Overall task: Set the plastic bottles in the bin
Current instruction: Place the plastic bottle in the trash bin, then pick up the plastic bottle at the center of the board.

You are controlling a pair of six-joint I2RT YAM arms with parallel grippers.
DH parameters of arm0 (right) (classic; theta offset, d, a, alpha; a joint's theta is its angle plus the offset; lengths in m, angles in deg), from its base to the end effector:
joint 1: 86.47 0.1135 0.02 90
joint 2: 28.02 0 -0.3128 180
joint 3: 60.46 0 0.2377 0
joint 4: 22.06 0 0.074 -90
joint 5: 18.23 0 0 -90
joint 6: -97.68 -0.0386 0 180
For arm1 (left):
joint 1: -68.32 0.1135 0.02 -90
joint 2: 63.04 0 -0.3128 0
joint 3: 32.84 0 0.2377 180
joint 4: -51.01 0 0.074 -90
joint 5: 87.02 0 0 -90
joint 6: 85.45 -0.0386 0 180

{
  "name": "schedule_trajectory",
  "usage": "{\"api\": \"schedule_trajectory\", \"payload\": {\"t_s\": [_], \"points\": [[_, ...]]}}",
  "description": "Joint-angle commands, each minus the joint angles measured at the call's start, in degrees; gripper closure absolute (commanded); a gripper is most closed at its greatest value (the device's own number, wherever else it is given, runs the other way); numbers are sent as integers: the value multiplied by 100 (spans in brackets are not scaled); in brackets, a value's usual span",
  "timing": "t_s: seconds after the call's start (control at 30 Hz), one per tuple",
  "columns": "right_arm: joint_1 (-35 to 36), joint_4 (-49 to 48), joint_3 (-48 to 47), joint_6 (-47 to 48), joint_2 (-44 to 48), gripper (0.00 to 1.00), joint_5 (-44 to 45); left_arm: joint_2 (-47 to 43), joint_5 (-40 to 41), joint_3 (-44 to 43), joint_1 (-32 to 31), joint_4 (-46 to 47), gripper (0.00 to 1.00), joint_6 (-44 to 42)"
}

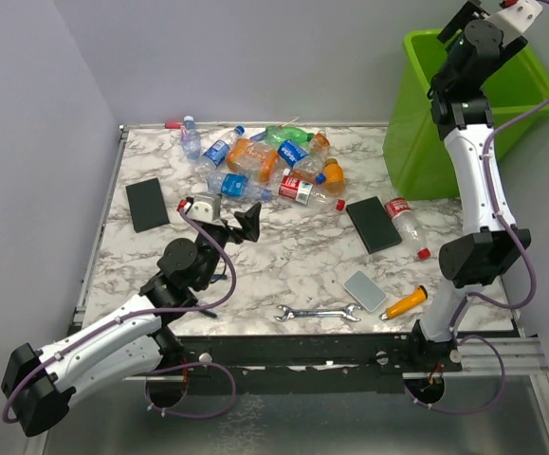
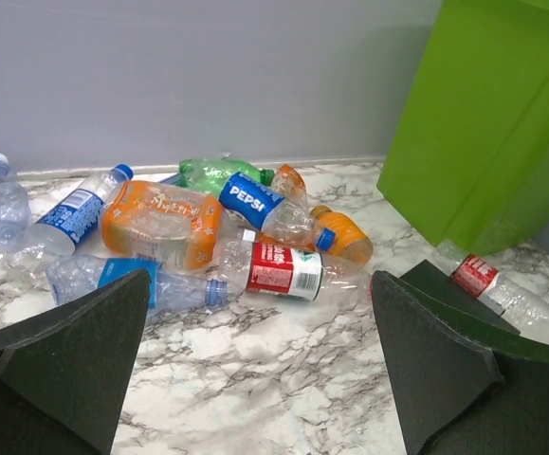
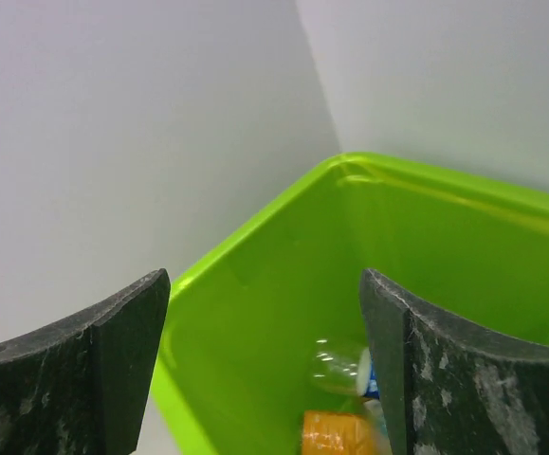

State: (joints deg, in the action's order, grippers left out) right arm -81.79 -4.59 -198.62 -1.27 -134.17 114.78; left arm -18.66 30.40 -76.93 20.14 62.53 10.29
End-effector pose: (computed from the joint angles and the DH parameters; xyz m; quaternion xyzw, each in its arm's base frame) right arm 0.4083 0.0070 0.5656 0.3109 0.5581 -0.1354 0.7573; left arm 0.1068 -0.0927 0.3522 0.0524 0.6410 -0.2064 0.7375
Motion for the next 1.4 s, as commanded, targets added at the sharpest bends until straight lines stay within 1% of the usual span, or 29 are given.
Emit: {"api": "schedule_trajectory", "payload": {"t_s": [0.0, 0.13, 0.2, 0.23, 0.3, 0.37, 0.47, 0.53, 0.6, 0.67, 0.73, 0.8, 0.87, 0.9, 0.93, 0.97, 1.03, 1.17, 1.23, 1.37], "points": [[37, 27, -173, -698, 552, 16, -816, 140, 26, -6, -19, -82, 1, -58], [494, -240, 159, -870, 1249, 16, -1524, 288, 176, -1, -21, -95, 1, -120], [956, -544, 538, -650, 1650, 15, -1987, 381, 339, -6, -16, -106, 1, -181], [1308, -658, 801, -523, 1854, 15, -2197, 437, 451, -6, -22, -120, 1, -209], [1770, -764, 1427, -463, 2307, 15, -2685, 553, 736, -31, -4, -174, 1, -246], [2162, -741, 2199, -604, 2755, 15, -3032, 682, 1037, -92, 13, -299, 1, -286], [2576, -807, 3613, -947, 3457, 15, -3454, 904, 1389, -205, 119, -533, 1, -256], [2686, -1055, 4720, -1259, 3977, 15, -3688, 1092, 1466, -317, 298, -737, 1, -29], [2701, -1146, 5727, -1551, 4438, 15, -3734, 1310, 1424, -498, 492, -991, 1, 292], [2704, -950, 6463, -1775, 4835, 15, -3566, 1575, 1190, -740, 666, -1259, 1, 642], [2698, -723, 7122, -2050, 5208, 15, -3406, 1873, 753, -964, 814, -1363, 1, 970], [2699, -552, 7679, -2239, 5540, 15, -3356, 2225, 311, -1165, 928, -1375, 1, 1527], [2699, -365, 8146, -2337, 5830, 15, -3357, 2618, -771, -1320, 1064, -1183, 1, 2100], [2696, -231, 8322, -2412, 5979, 15, -3299, 2849, -1162, -1373, 1073, -969, 1, 2306], [2693, -81, 8490, -2504, 6136, 15, -3224, 3078, -1481, -1432, 1075, -740, 1, 2538], [2695, -11, 8624, -2513, 6292, 15, -3186, 3345, -1624, -1544, 1077, -619, 1, 2775], [2695, 150, 8870, -2527, 6580, 15, -3065, 3854, -1625, -1894, 1081, -650, 1, 3199], [2694, 372, 9064, -2531, 7009, 15, -3028, 4676, -1053, -2710, 1236, -1696, 1, 4060], [2695, 513, 9105, -2572, 7123, 15, -3030, 4852, -1010, -2662, 1537, -1779, 1, 4697], [2695, 615, 9230, -2602, 7315, 15, -3133, 4935, -1016, -2219, 2236, -1576, 1, 5888]]}}
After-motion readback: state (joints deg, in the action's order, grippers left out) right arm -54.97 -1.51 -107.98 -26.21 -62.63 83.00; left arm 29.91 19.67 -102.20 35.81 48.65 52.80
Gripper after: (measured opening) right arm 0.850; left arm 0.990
